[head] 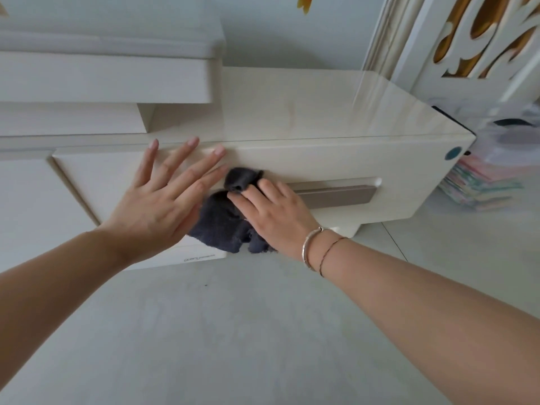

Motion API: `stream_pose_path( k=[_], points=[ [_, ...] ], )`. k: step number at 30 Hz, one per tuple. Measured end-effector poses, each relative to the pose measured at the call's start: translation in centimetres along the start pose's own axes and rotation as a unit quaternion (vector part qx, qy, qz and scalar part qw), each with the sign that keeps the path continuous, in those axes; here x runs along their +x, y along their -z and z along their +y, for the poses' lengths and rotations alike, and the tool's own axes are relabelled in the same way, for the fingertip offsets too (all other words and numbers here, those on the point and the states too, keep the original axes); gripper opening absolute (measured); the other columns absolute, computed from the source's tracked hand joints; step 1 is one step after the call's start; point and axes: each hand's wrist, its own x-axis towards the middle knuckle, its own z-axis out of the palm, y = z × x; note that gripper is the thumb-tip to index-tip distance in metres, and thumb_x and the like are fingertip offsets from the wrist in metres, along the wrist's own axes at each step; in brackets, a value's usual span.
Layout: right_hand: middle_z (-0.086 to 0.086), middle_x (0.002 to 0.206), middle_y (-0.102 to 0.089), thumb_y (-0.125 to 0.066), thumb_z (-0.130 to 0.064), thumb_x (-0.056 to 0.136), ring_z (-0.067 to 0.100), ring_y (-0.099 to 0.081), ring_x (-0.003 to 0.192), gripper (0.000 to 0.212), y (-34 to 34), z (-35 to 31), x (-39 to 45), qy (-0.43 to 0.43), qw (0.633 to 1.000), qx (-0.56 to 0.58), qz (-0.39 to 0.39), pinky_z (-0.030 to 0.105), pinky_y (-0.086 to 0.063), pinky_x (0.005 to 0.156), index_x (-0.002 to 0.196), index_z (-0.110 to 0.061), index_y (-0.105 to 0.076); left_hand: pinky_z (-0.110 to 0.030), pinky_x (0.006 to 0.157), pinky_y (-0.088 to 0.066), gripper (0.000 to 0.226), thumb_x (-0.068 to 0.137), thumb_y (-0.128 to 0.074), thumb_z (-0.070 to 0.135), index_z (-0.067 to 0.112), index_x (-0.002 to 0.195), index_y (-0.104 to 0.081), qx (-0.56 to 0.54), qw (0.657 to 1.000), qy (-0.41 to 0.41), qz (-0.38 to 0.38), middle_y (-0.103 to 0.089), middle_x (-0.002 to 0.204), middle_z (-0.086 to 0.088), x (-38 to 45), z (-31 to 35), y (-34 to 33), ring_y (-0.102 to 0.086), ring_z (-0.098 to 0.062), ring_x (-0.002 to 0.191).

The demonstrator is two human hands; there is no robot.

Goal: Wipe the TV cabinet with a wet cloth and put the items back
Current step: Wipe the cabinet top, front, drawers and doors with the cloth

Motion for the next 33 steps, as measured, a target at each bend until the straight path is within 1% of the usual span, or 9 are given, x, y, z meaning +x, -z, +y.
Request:
stream_pose_path(
  k=[8, 12, 15, 19, 22, 25, 28, 31, 33],
  points=[
    [0.013, 0.096, -0.056, -0.073, -0.004, 0.069, 0.032, -0.050, 0.083, 0.049, 1.9, 12.5, -11.4, -0.153, 0.966, -0.100, -0.185, 0.039, -0.040, 0.069, 0.115, -0.007, -0.055, -0.057, 0.115, -0.012, 0.056, 0.092, -0.041, 0.014, 0.013, 0.147, -0.032, -0.006, 1.000, -0.019, -0.003, -0.025, 0.156, -0.002, 3.4, 3.2, -0.6, -0.023, -0.030, 0.144],
    [0.013, 0.102, -0.056, -0.067, 0.007, 0.061, 0.032, -0.048, 0.086, 0.059, 2.6, 12.8, -11.5, -0.167, 0.972, -0.024, -0.164, 0.039, -0.044, 0.071, 0.117, -0.005, -0.054, -0.057, 0.116, -0.008, 0.055, 0.094, -0.038, 0.016, 0.014, 0.148, -0.029, -0.008, 1.000, -0.015, -0.009, -0.022, 0.157, -0.001, 4.4, 3.1, 0.1, -0.020, -0.028, 0.145],
    [0.009, 0.120, -0.049, -0.058, 0.001, 0.067, 0.029, -0.043, 0.095, 0.066, 2.0, 10.5, -10.7, -0.034, 0.991, 0.024, -0.127, 0.035, -0.036, 0.089, 0.131, -0.007, -0.045, -0.057, 0.116, -0.006, 0.055, 0.095, -0.036, 0.019, 0.015, 0.149, -0.026, 0.002, 0.999, 0.012, -0.032, -0.020, 0.157, -0.001, 4.3, 1.9, 1.3, -0.017, -0.027, 0.146],
    [0.006, 0.130, -0.056, -0.077, -0.020, 0.064, 0.030, -0.046, 0.123, 0.074, -1.3, 6.1, -6.6, 0.221, 0.964, 0.015, -0.150, 0.040, -0.023, 0.113, 0.132, -0.009, -0.050, -0.057, 0.117, -0.005, 0.060, 0.094, -0.040, 0.019, 0.015, 0.150, -0.021, 0.018, 0.993, 0.086, -0.074, -0.018, 0.158, -0.001, 1.4, -0.6, 3.6, -0.014, -0.028, 0.146],
    [0.001, 0.122, -0.064, -0.050, -0.007, 0.086, 0.022, -0.048, 0.130, 0.028, -3.2, 2.6, -3.3, 0.314, 0.940, -0.010, -0.134, 0.037, -0.020, 0.115, 0.107, -0.014, -0.066, -0.055, 0.117, -0.005, 0.063, 0.094, -0.038, 0.020, 0.015, 0.152, -0.014, 0.032, 0.983, 0.143, -0.114, -0.011, 0.159, -0.002, -1.5, -2.7, 5.6, -0.007, -0.027, 0.147],
    [-0.001, 0.126, -0.062, -0.032, -0.005, 0.092, 0.019, -0.038, 0.137, 0.039, -4.2, -0.4, -0.9, 0.345, 0.926, -0.059, -0.138, 0.035, -0.019, 0.116, 0.101, -0.013, -0.069, -0.052, 0.118, -0.003, 0.065, 0.096, -0.037, 0.026, 0.016, 0.152, -0.005, 0.037, 0.969, 0.193, -0.151, -0.002, 0.161, -0.001, -4.9, -5.4, 6.9, 0.001, -0.026, 0.148],
    [-0.006, 0.119, -0.066, 0.004, 0.001, 0.094, 0.019, -0.040, 0.136, 0.077, -5.7, -4.1, 2.2, 0.374, 0.919, -0.086, -0.085, 0.034, -0.031, 0.114, 0.102, -0.013, -0.071, -0.052, 0.118, -0.002, 0.074, 0.096, -0.046, 0.030, 0.016, 0.152, 0.001, 0.045, 0.948, 0.269, -0.161, 0.005, 0.160, 0.000, -8.8, -8.2, 7.2, 0.006, -0.025, 0.147],
    [-0.019, 0.118, -0.064, -0.031, -0.023, 0.090, 0.016, -0.030, 0.140, 0.043, -7.0, -8.8, 5.2, 0.433, 0.883, -0.150, -0.101, 0.039, 0.000, 0.118, 0.103, -0.025, -0.072, -0.054, 0.117, -0.001, 0.082, 0.093, -0.046, 0.038, 0.018, 0.151, 0.007, 0.037, 0.930, 0.324, -0.168, 0.012, 0.160, 0.002, -11.4, -10.7, 6.8, 0.009, -0.025, 0.147],
    [-0.021, 0.125, -0.059, -0.050, -0.030, 0.083, 0.014, -0.023, 0.143, 0.037, -6.9, -10.0, 5.7, 0.443, 0.869, -0.159, -0.153, 0.039, 0.005, 0.117, 0.117, -0.027, -0.065, -0.055, 0.116, -0.002, 0.082, 0.092, -0.045, 0.043, 0.023, 0.151, 0.008, 0.025, 0.922, 0.340, -0.184, 0.012, 0.160, 0.004, -12.7, -12.2, 6.7, 0.008, -0.026, 0.147]
  ],
)
